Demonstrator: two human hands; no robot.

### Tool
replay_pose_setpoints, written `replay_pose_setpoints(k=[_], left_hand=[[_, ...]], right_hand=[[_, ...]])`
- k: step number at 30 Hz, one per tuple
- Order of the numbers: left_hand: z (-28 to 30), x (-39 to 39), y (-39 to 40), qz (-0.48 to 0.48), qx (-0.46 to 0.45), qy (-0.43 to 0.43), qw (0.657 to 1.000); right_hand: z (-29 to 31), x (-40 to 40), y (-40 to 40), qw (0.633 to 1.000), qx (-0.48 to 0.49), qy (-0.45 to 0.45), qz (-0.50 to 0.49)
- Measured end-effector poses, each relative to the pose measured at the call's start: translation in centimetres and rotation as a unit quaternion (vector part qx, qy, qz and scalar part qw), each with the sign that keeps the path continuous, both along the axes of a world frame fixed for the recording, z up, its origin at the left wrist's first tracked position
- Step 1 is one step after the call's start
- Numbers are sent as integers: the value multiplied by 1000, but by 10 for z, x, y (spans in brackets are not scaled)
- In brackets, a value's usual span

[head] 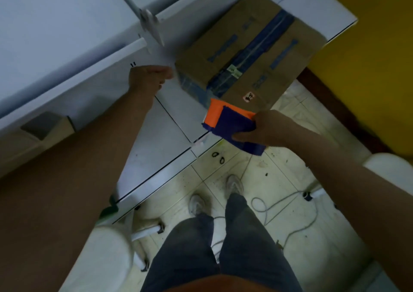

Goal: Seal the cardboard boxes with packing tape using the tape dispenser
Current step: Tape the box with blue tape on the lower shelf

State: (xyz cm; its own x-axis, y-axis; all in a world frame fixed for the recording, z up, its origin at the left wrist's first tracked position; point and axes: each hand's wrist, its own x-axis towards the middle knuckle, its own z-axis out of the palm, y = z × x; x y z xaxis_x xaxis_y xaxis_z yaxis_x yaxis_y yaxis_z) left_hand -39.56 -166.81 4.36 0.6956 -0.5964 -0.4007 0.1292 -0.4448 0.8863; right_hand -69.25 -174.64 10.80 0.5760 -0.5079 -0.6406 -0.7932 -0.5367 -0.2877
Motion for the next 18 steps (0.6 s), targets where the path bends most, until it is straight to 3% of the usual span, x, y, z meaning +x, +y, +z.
replay_pose_setpoints(k=[4,18], left_hand=[[-12,9,-10,15,11,2,1000],[-44,39,-62,15,64,-3,998]], right_hand=[[1,20,-17,995,-90,-24,-43],[-26,65,-26,987,-117,-80,-78]])
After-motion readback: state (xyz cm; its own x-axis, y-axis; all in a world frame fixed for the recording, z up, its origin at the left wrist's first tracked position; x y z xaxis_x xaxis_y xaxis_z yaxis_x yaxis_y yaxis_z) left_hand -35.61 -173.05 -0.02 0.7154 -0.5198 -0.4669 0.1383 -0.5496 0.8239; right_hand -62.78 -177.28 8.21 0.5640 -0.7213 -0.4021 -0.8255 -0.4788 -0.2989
